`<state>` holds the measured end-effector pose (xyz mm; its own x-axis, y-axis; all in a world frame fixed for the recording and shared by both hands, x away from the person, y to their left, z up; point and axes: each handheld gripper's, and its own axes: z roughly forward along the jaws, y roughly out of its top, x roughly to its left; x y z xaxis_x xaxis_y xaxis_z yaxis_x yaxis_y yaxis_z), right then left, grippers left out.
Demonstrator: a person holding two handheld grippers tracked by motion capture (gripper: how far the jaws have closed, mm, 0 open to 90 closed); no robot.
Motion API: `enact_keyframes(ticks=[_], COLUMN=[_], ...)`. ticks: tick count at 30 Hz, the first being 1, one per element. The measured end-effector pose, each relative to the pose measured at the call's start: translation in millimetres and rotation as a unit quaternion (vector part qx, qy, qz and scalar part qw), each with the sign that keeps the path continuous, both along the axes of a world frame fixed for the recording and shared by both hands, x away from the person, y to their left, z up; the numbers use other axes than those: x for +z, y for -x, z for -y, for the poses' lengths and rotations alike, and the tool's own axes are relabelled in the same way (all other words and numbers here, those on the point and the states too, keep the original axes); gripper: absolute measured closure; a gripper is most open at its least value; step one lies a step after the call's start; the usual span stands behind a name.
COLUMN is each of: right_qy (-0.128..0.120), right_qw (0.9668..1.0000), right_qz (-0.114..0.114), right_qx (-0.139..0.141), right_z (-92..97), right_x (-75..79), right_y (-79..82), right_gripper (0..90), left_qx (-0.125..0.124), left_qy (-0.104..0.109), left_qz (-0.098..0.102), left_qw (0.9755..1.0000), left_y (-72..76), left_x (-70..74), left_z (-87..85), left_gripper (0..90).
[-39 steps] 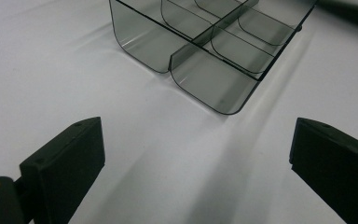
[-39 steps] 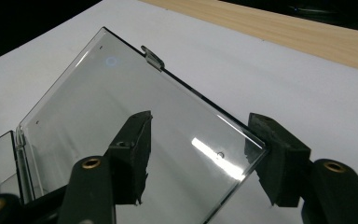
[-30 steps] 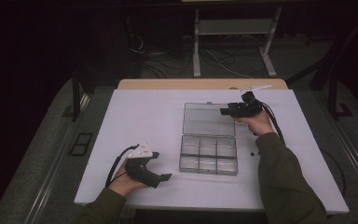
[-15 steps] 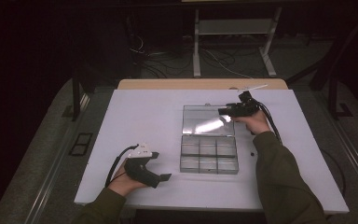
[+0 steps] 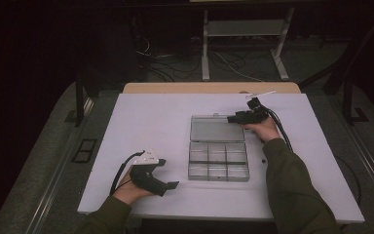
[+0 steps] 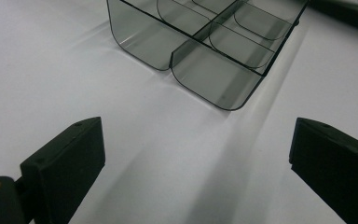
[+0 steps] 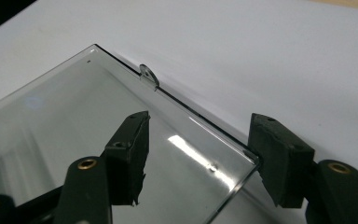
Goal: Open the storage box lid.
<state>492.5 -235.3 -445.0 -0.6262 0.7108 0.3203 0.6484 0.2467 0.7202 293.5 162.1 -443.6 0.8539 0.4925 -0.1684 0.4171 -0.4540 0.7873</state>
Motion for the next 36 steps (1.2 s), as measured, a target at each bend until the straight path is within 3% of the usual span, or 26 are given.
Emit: enact_keyframes(ticks=[12, 18, 36], right_qy=[0.026, 0.041, 0.055], right_qw=[0.9996, 0.9991, 0.9976], right_qz=[-0.007, 0.001, 0.04], right_qx=[0.002, 0.012, 0.007], right_z=[-3.5, -6.3, -1.8], right_x=[-6.8, -7.5, 22.3], right_y=[0.2, 1.8, 22.8], right_gripper=[39.4, 43.4, 33.6], left_qx=[-0.001, 0.0, 0.016], left_qy=[0.002, 0.0, -0.014], left_qz=[-0.002, -0.003, 0.002], left_qw=[1.0, 1.0, 0.9998], left_y=[-0.3, -0.3, 0.2], left_x=[-0.6, -0.2, 0.0], left_z=[-0.4, -0.9, -0.8], left_gripper=[2.9, 2.9, 0.0])
